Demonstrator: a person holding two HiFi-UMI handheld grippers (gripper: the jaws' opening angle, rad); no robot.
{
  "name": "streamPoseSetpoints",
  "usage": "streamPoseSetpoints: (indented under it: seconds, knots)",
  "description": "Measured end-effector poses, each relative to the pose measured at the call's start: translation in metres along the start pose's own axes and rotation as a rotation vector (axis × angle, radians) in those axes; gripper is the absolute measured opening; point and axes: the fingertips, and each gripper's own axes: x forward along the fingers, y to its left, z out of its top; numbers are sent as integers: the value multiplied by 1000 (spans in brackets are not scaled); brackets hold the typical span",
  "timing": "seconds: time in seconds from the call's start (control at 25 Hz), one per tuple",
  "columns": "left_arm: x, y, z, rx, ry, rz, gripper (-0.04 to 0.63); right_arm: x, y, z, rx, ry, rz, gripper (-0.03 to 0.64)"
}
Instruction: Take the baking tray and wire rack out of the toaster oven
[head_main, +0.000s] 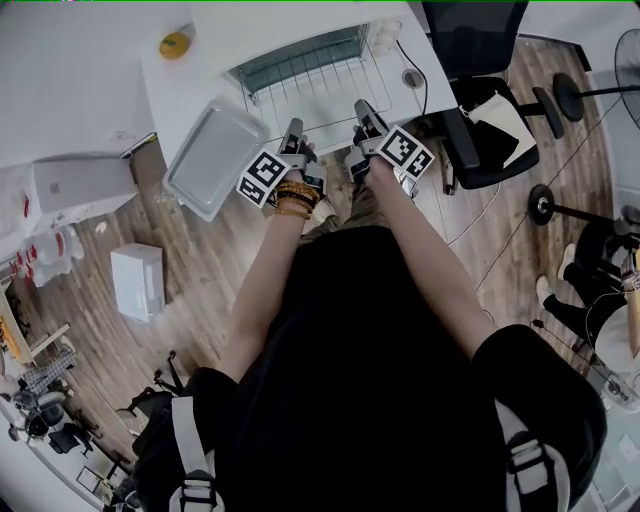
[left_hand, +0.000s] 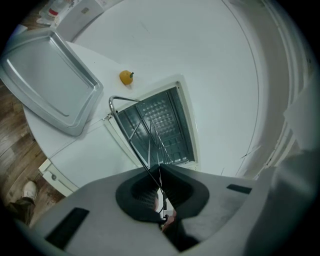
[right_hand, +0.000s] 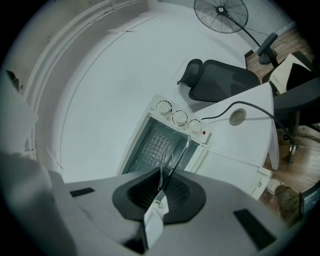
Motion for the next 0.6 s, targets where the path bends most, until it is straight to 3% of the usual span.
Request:
streamPoseSetpoints:
  seconds: [0.12,0.6]
  knots:
    - [-10,6,-8,-41,24,0,25,-14,0,-7,-9,-1,-2,38]
    - [-41,11,-29,-21,69,-35,23,-55,-4,-29,16,-15,1,37]
